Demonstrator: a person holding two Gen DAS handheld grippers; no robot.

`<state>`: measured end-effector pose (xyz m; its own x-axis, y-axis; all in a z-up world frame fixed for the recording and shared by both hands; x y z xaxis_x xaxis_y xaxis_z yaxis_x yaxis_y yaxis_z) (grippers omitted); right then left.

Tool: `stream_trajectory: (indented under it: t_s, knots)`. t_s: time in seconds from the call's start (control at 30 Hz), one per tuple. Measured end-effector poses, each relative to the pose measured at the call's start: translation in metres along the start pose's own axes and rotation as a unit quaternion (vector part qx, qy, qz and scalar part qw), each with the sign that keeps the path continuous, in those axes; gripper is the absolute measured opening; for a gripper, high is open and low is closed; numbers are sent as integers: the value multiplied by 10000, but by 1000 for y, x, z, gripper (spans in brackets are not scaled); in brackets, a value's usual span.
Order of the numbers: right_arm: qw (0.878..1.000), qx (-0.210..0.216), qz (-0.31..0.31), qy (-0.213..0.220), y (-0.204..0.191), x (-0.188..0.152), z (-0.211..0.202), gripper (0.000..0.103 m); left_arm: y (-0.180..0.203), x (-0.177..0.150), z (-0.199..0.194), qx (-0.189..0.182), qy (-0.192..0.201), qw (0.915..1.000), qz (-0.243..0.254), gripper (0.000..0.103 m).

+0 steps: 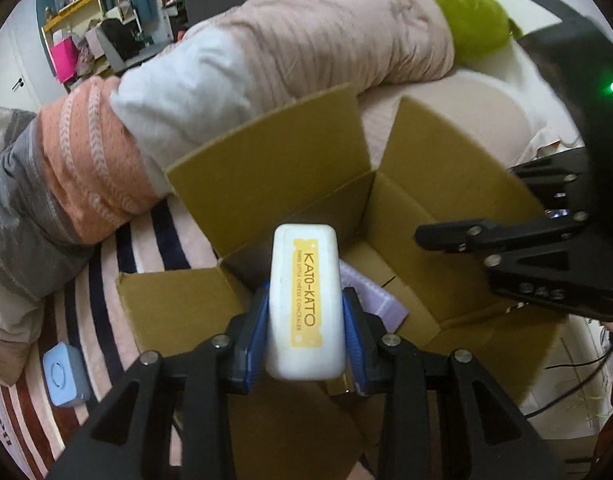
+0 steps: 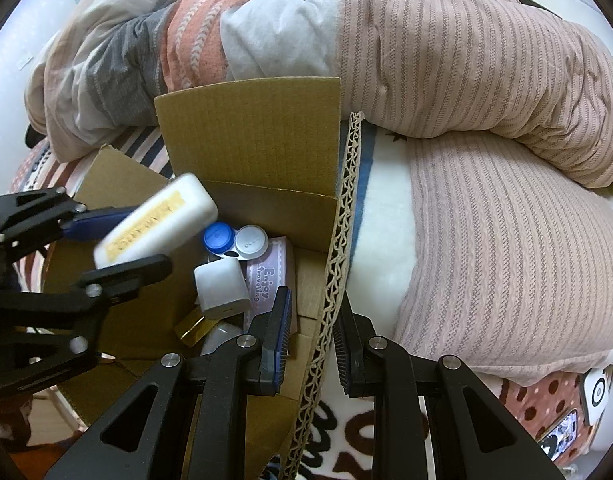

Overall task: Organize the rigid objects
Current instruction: 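Grasp the white KATO-KATO tube with the left tool and drop it in the box, then grasp the light-blue square case with the left tool and drop it in the box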

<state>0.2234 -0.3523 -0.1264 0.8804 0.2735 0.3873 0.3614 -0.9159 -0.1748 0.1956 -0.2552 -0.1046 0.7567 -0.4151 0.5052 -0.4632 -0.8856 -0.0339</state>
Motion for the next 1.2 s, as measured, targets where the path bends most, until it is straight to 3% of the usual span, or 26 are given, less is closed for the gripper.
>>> stream_trajectory:
  t_s: [0.23, 0.37, 0.5, 0.67, 0.87, 1.0, 1.1, 1.2]
  knots:
    - [10000, -9, -9, -8, -1, 1, 0, 17, -5, -2, -1, 78, 80, 9999, 5, 32]
    - [10000, -34, -11, -11, -1, 1, 0, 17, -20, -2, -24, 22, 426, 9990, -166, 33]
    - [10000, -57, -15, -29, -3, 1, 1, 17, -71, -15, -61, 175, 923, 9941, -550, 54]
    - [10000, -74, -7, -45, -3, 2, 2, 17, -159, -54, -74, 795, 1104, 9834, -1203, 62]
    - [9999, -91, -10, -62, -4, 2, 2, 17, -260, -116, -29, 1677, 714, 9701, -1604, 69]
    - [9999, -94, -9, -74, -3, 2, 2, 17, -303, -153, 13, 1691, 250, 9602, -2210, 69]
    - [9999, -96, -9, -87, -3, 2, 3, 17, -315, -166, 32, 1609, 129, 9573, -2399, 69]
    - [9999, -86, -5, -94, -3, 1, 3, 17, -318, -168, 40, 1421, 247, 9571, -2515, 75]
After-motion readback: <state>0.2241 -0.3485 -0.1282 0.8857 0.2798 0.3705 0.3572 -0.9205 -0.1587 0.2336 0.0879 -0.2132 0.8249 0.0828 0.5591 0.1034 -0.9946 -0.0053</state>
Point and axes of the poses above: each gripper's, at about its wrist camera, not at the fingertips, and z roughly the way its jaws point, y to its right, x to its top, the point moved 4 cm from there along z, roughly the way its jaws point, and after that the axes turned 3 degrees about x, right-handed, at the moved point
